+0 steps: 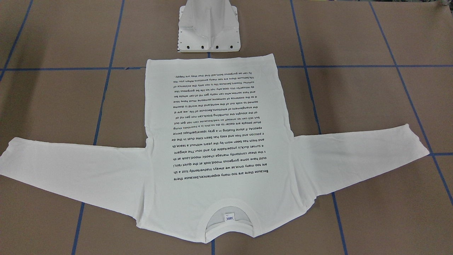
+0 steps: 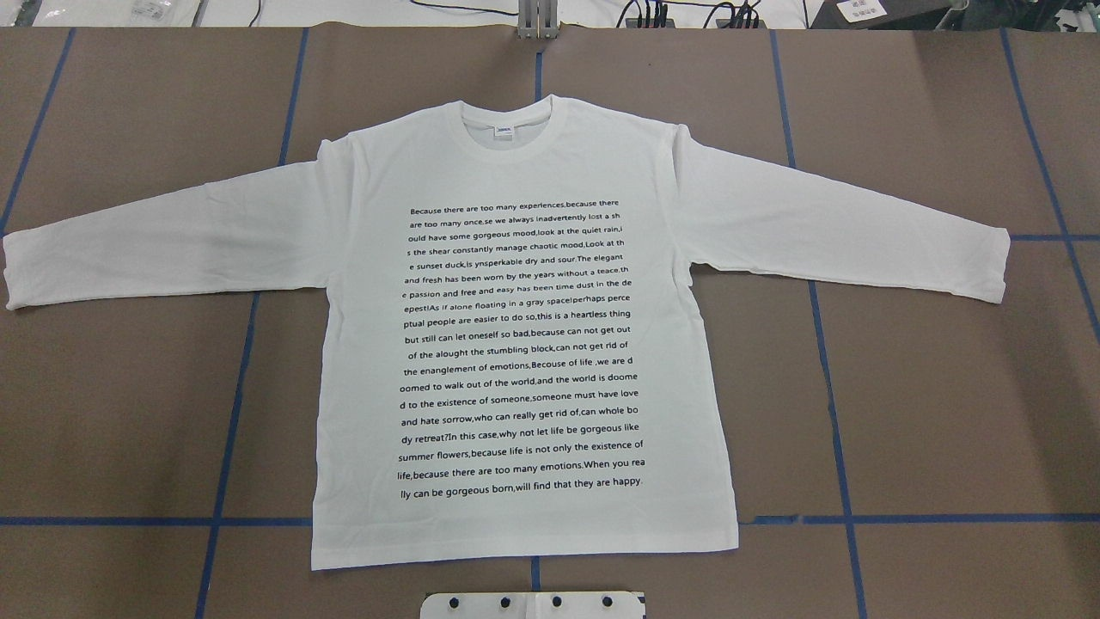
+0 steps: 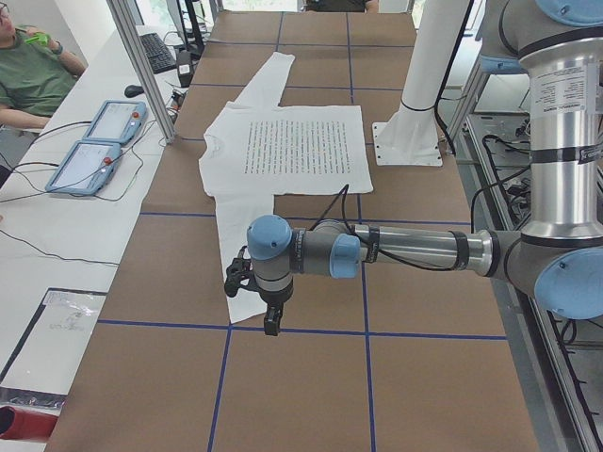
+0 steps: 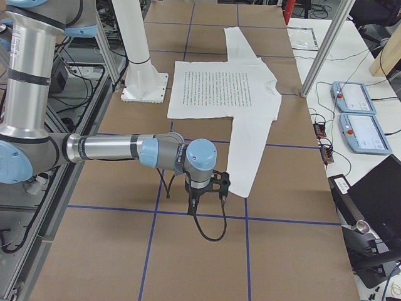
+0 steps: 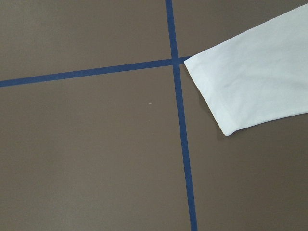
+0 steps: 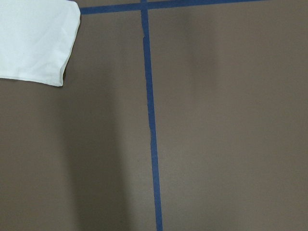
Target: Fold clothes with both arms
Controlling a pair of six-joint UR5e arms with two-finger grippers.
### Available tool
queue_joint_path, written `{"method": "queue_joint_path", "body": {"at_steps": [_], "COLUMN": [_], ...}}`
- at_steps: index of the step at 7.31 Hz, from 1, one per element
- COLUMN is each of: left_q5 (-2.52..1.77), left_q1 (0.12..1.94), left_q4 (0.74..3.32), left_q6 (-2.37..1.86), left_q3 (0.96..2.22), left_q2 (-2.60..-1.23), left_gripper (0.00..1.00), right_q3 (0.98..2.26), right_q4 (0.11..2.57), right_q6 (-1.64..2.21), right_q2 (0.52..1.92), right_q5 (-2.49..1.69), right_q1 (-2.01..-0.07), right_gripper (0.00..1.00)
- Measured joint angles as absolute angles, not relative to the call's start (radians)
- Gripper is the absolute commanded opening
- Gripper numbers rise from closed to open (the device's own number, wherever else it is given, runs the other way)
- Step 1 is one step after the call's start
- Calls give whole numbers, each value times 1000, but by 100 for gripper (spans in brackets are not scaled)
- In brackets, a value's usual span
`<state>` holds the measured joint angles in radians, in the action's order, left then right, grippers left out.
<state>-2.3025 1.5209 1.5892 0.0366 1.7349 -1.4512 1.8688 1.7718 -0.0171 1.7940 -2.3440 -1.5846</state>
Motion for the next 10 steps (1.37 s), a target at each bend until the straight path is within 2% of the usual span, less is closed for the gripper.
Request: {"method": "queue_joint_path", "body": {"at_steps": [3, 7, 10], "left_q5": [-2303, -2304, -2323], "left_q1": [1520, 1515, 1509], "left_q4": [1596, 1671, 1802], "left_q6": [37, 33, 32], "left_q3": [1735, 1762, 1718], "left_q2": [-1457, -1544, -1553], "left_gripper": [100, 100, 100], "right_q3": [1870, 1852, 1731], "right_q4": [1771, 1744, 1518], "right_q6": [-12, -11, 19], "right_q2": [1785, 1715, 1667], "right_q5": [-2343, -2349, -2386], "right_q1": [-1585, -1579, -1538], "right_gripper": [100, 100, 100]}}
